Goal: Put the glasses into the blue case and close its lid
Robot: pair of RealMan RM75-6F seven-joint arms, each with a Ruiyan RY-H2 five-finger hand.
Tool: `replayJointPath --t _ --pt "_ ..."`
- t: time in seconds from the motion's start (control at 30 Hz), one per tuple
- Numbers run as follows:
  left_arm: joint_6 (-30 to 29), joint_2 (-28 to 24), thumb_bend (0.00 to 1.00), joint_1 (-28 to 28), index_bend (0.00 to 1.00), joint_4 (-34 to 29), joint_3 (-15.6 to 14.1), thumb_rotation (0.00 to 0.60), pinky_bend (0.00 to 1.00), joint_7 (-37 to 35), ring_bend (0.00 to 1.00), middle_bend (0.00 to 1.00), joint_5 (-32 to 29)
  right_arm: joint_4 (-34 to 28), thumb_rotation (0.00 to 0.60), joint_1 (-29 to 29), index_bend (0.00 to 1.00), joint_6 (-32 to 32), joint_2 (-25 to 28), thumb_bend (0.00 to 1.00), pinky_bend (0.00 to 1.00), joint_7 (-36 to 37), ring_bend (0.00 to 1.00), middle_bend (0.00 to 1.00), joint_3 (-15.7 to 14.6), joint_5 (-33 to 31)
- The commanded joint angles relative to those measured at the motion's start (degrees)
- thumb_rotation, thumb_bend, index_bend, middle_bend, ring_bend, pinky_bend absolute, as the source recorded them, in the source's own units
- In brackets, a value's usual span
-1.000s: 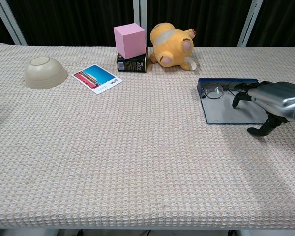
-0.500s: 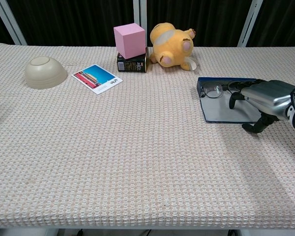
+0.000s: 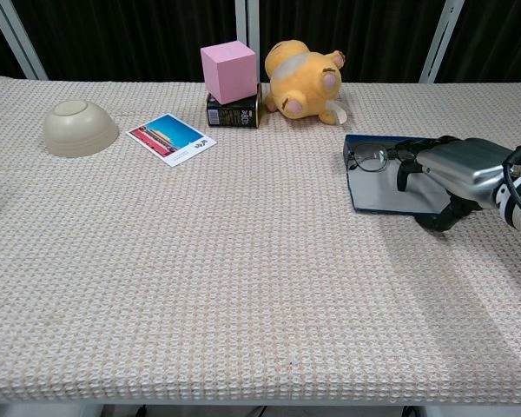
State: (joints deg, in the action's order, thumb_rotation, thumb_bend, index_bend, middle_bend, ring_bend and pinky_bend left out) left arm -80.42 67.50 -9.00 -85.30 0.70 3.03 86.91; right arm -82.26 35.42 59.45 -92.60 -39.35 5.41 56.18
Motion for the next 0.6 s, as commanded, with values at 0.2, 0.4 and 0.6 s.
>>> replayJointPath --t 0.2,0.4,0.6 --pt "0.17 0.16 0.02 -0.17 0.09 0.09 -0.04 0.421 0.07 0.01 0.0 0.0 0.11 0.13 0.6 -0.81 0.49 0.45 1.54 0.77 0.0 4.18 0.0 0.0 -0.47 3.35" --pt "0.37 0.06 0.02 -0.36 0.09 -0.31 0.11 0.421 0.07 0.51 0.0 0.0 -0.08 0.47 0.6 -0.94 0.52 0.12 2.17 0.78 0.0 5.44 0.0 0.0 -0.58 4.28" --pt "1.16 0.15 0.02 -0.8 0.09 -0.59 0.12 0.425 0.07 1.01 0.0 0.0 -0.28 1.6 0.6 -1.26 0.48 0.57 2.02 0.7 0.0 6.33 0.0 0.0 -0.99 5.91"
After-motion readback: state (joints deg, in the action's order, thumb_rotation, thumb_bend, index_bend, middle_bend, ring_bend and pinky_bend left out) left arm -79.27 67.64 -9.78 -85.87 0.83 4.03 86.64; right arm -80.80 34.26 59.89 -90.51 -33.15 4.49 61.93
